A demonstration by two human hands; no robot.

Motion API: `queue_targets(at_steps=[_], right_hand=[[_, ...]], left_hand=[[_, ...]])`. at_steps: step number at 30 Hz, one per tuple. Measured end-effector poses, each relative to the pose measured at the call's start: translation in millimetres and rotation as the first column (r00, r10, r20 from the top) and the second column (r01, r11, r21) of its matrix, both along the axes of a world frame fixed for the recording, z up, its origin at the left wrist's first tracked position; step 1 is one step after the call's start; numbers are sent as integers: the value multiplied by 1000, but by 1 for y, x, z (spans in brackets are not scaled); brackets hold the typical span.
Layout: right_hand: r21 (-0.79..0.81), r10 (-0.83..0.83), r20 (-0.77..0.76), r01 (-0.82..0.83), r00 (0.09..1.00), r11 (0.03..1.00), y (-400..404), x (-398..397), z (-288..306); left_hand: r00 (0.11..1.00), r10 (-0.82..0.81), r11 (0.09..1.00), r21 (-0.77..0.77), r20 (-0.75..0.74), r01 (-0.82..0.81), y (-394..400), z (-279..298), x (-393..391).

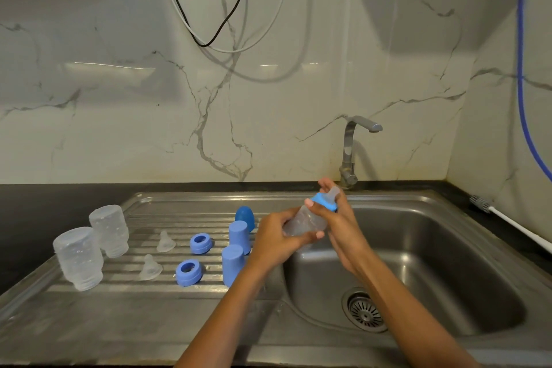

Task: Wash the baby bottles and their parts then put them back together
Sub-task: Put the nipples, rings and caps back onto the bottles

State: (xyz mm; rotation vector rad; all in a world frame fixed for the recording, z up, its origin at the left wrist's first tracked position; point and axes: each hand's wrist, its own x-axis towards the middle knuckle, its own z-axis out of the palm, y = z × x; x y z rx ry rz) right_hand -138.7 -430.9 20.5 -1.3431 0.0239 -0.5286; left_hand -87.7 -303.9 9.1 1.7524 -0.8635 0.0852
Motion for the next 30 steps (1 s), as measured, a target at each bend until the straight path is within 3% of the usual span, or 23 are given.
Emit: queue_targets(at_steps=[7, 11, 16, 20, 24, 27, 30], right_hand=[[180, 382, 132, -401, 915, 898, -19, -4, 7], [40, 259, 60, -261, 964, 964, -23, -3, 0], [71, -76, -66, 80, 995, 994, -14, 1, -9], [5, -120, -30, 120, 992, 993, -5, 1, -3], [-24, -8, -64, 7, 998, 1000, 0, 0, -1], [51, 171, -46, -169, 984, 984, -7, -3, 5], [110, 252, 11, -252, 968, 962, -22, -8, 12]], left_hand=[[951, -165, 980, -149, -261, 130, 7, 6, 2], [983, -71, 995, -79, -171, 58, 8, 4, 2], [980, 94, 993, 55, 177, -105, 2, -2, -3], [957, 50, 994, 76, 287, -75, -2, -3, -5], [977, 21, 999, -28, 214, -15, -2, -4, -5], [999, 0, 989, -149, 42, 6, 0, -2, -5], [981, -148, 968, -223, -126, 118, 2, 3, -2]])
